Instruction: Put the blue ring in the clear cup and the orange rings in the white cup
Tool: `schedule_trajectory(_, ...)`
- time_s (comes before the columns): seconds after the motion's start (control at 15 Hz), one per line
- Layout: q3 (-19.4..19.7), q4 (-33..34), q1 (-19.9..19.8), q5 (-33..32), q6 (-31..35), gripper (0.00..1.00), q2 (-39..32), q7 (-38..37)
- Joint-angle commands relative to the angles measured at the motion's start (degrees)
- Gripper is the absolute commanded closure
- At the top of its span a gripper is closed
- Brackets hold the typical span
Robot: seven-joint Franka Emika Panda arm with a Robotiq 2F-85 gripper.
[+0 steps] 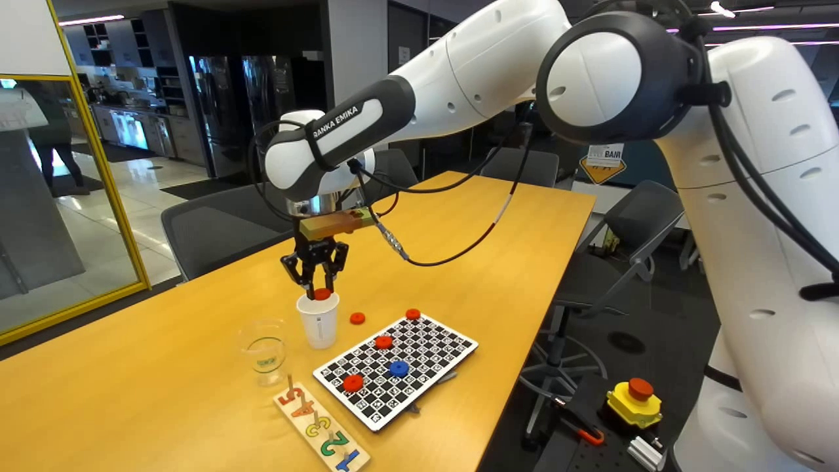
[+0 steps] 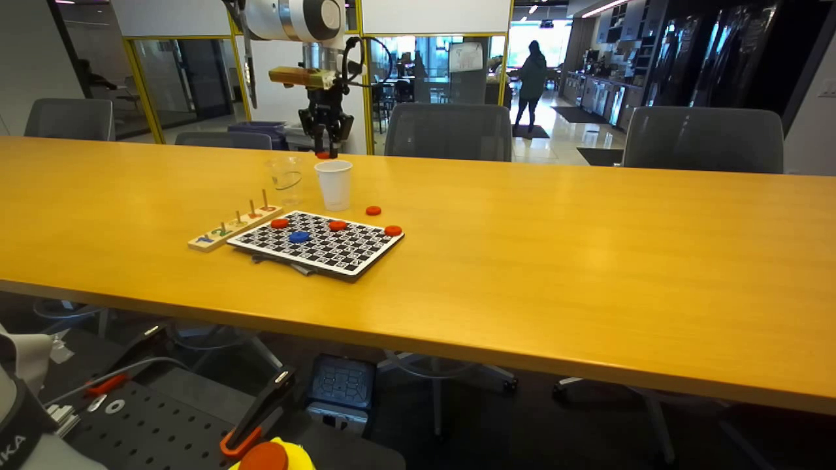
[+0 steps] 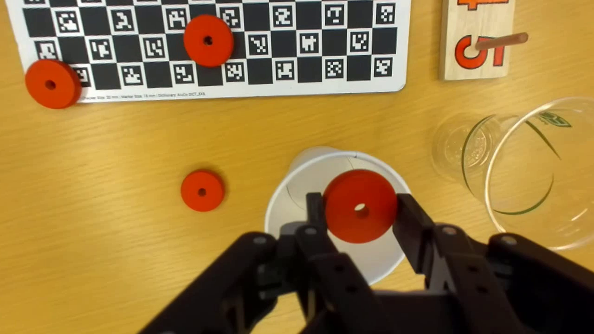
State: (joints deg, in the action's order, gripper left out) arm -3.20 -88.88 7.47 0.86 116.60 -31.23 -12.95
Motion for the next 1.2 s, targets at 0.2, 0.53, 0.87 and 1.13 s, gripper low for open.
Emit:
schedule_trajectory(0.2, 0.45, 10.11, -0.45, 0.47, -5.32, 0.84, -6.41, 2.18)
schedule_trajectory(0.53, 0.44, 11.91, -0.73, 0.76, -6.54, 0.19, -7.38, 2.12)
schedule_trajectory(0.87, 0.78, 9.21, -0.81, 0.42, -4.98, 0.0, -4.14, 1.84)
schedule_trajectory(1.13, 1.28, 5.27, -2.08, -0.06, -2.95, 0.0, -0.78, 4.36)
